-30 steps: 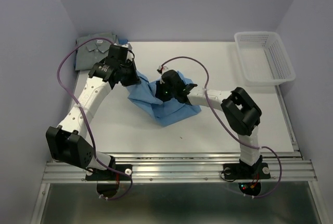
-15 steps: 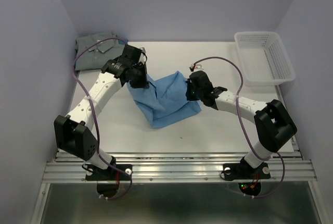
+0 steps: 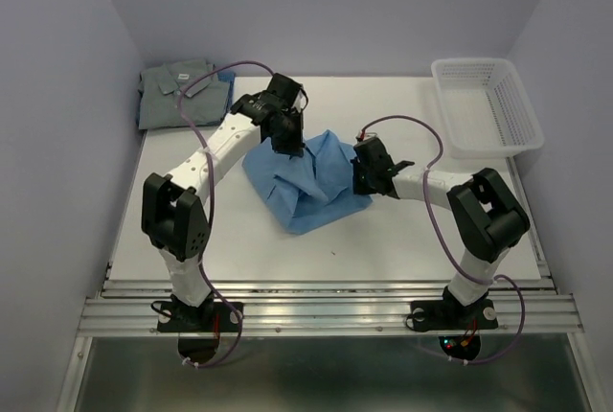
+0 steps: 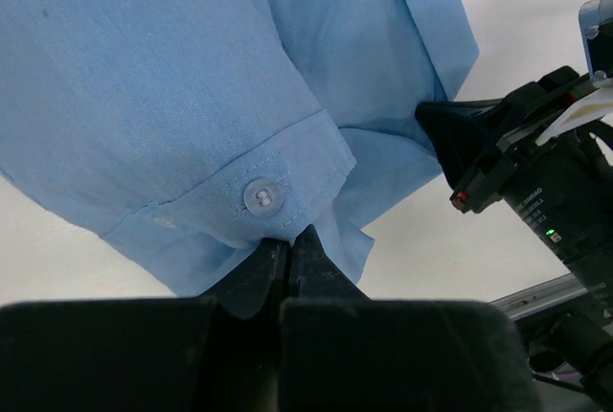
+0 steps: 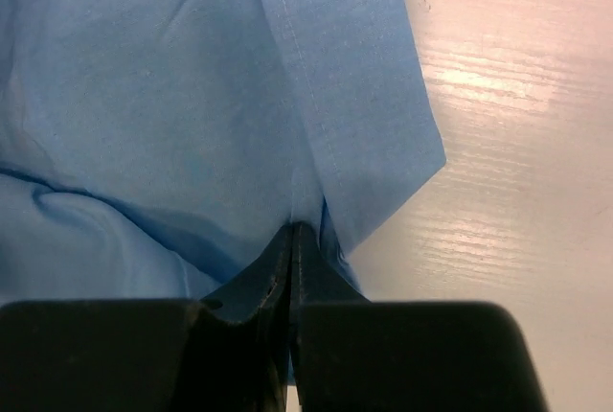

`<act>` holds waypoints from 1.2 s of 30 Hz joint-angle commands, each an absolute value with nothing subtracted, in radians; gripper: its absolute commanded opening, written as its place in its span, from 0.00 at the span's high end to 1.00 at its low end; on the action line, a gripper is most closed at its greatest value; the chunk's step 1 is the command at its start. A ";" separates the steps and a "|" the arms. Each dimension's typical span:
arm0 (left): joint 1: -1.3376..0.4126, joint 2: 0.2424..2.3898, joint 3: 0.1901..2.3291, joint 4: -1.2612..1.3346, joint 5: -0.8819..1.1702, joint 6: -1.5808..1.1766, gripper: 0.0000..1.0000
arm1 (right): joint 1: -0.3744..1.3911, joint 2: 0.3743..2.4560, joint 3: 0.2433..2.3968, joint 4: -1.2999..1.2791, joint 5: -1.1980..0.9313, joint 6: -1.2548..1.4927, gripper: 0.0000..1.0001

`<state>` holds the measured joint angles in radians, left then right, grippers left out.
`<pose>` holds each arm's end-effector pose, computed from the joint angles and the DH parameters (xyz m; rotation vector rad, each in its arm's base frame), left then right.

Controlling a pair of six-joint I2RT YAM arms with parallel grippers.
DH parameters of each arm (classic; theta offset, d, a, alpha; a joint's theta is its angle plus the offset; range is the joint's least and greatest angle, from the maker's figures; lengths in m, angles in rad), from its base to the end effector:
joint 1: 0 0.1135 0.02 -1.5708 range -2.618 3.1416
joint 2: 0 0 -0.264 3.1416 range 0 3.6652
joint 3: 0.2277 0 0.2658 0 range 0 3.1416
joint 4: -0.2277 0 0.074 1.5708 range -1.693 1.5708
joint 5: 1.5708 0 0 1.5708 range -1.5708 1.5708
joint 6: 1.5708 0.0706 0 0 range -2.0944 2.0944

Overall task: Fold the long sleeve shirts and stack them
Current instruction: Fold the shirt

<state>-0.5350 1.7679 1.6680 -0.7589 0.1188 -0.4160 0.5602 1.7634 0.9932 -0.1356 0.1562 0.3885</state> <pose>0.3652 -0.2262 0.2972 0.2042 2.4961 -0.5586 0.3336 0.1963 0.1223 -0.1454 2.4696 0.2179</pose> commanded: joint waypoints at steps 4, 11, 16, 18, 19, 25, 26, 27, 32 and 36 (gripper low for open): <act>-0.581 1.877 1.825 -0.758 0.097 -0.449 1.00 | 0.551 1.778 0.982 -0.097 0.135 0.383 0.99; -0.637 2.031 1.960 -0.801 0.064 -0.460 1.00 | 0.541 1.761 0.966 -0.086 0.117 0.387 0.99; -0.646 2.045 1.985 -0.839 0.026 -0.475 1.00 | 0.541 1.698 0.951 -0.086 0.124 0.377 0.99; -0.644 1.997 1.957 -0.847 -0.023 -0.485 1.00 | 0.541 1.658 0.951 -0.087 0.097 0.362 0.99; -0.644 1.981 1.944 -0.848 -0.026 -0.486 1.00 | 0.541 1.635 0.953 -0.086 0.089 0.357 0.98; -0.643 1.875 1.905 -0.919 -0.072 -0.489 1.00 | 0.541 1.487 0.982 -0.026 -0.039 0.356 0.95; -0.643 1.878 1.914 -0.933 -0.077 -0.489 1.00 | 0.541 1.485 0.982 -0.008 -0.070 0.363 0.95; -0.644 1.879 1.936 -0.960 -0.077 -0.483 1.00 | 0.541 1.503 0.983 0.055 -0.128 0.382 0.95; -0.644 1.893 1.986 -0.999 -0.084 -0.482 1.00 | 0.577 1.667 1.083 0.092 -0.225 0.417 0.95; -0.644 1.910 2.009 -1.008 -0.077 -0.482 1.00 | 0.644 1.772 1.166 0.112 -0.244 0.431 0.96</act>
<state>-0.6415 1.9217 1.9469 -0.9707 -0.0593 -0.4808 0.5842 1.7138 1.0893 0.0555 -0.1753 0.4091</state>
